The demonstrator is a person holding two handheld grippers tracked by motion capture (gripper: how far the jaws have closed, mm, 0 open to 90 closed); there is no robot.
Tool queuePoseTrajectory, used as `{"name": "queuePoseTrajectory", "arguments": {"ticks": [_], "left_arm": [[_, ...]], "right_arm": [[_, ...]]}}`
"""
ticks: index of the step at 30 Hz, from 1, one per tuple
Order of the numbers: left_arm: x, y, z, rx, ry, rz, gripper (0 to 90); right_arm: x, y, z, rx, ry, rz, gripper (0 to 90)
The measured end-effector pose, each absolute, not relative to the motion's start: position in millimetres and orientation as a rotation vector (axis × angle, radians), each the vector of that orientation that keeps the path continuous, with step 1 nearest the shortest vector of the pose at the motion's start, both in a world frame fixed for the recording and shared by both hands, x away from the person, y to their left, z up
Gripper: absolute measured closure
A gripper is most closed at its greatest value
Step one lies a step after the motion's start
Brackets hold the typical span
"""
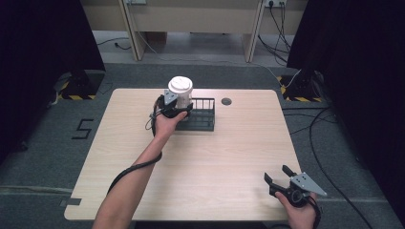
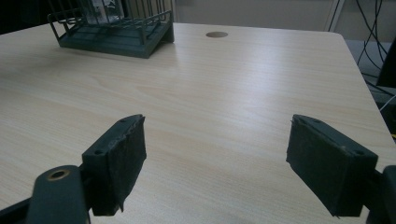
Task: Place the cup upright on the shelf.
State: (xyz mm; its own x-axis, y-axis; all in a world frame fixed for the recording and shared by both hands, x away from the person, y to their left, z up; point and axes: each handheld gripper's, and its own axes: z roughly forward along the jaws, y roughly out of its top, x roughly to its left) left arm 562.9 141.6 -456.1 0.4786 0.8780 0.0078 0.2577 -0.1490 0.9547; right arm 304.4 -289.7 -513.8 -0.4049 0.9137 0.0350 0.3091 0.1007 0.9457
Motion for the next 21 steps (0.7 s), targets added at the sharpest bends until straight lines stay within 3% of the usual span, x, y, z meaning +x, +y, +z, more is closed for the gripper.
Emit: {"name": "queuePoseTrajectory", "arguments": {"ticks": [21], "left_arm": [[548.9, 146.8, -449.9, 1.703, 0.953, 0.764, 14.3]], "right_arm": [[304.9, -289.1, -513.8, 1.197, 1.797, 1.306, 20.2]]}}
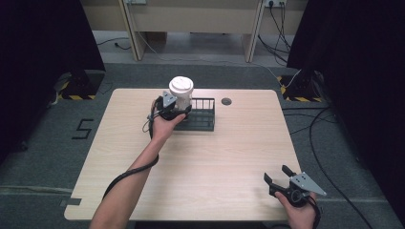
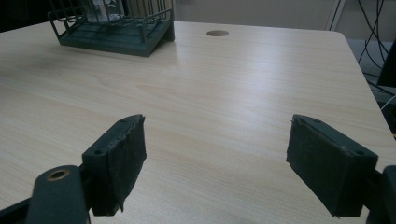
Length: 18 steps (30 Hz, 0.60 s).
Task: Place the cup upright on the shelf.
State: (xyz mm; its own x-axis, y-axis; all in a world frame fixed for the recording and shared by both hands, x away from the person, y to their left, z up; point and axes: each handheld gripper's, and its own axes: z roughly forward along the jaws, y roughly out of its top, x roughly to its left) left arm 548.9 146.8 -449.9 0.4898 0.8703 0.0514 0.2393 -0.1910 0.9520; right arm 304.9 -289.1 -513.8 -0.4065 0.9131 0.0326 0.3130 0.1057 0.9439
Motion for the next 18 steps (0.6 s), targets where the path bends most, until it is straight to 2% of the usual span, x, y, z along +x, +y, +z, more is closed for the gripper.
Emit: {"name": "queuePoseTrajectory", "arguments": {"ticks": [18], "left_arm": [[527.3, 167.1, -443.4, 1.717, 0.925, 0.751, 14.4]], "right_arm": [[305.4, -289.0, -513.8, 1.194, 1.802, 1.300, 20.1]]}}
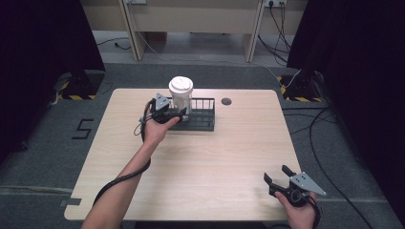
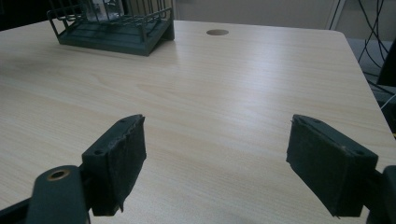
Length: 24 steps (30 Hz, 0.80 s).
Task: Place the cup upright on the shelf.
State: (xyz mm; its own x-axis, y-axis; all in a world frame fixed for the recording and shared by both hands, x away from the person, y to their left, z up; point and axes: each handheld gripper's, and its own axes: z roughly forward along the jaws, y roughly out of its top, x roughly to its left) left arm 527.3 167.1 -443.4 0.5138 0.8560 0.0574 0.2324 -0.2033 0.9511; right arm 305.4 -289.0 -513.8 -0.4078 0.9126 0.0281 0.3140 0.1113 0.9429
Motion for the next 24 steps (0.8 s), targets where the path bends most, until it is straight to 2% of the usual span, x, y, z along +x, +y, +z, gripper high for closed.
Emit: {"name": "queuePoseTrajectory", "arguments": {"ticks": [24], "left_arm": [[488.6, 197.7, -442.1, 1.713, 0.905, 0.735, 14.4]], "right_arm": [[305.4, -288.8, -513.8, 1.201, 1.798, 1.297, 20.0]]}}
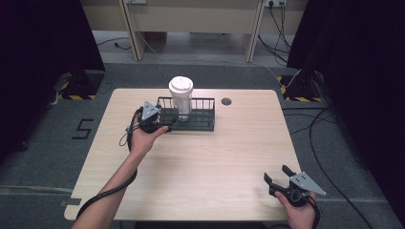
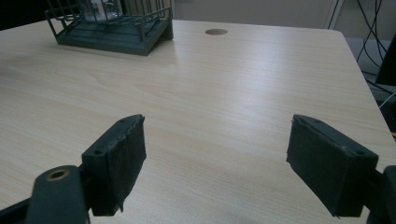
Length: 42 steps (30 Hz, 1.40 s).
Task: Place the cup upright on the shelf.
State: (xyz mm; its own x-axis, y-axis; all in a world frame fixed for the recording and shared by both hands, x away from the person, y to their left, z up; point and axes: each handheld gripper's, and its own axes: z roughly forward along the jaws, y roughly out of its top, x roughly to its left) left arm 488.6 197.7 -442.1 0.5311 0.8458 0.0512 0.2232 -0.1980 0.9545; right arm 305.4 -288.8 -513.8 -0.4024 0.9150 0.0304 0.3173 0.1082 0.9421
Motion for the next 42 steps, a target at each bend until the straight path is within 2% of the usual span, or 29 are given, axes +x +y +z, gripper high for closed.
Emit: {"name": "queuePoseTrajectory", "arguments": {"ticks": [42], "left_arm": [[394.1, 297.6, -477.0, 1.660, 1.008, 0.745, 14.4]], "right_arm": [[305.5, -288.5, -513.7, 1.202, 1.797, 1.287, 19.8]]}}
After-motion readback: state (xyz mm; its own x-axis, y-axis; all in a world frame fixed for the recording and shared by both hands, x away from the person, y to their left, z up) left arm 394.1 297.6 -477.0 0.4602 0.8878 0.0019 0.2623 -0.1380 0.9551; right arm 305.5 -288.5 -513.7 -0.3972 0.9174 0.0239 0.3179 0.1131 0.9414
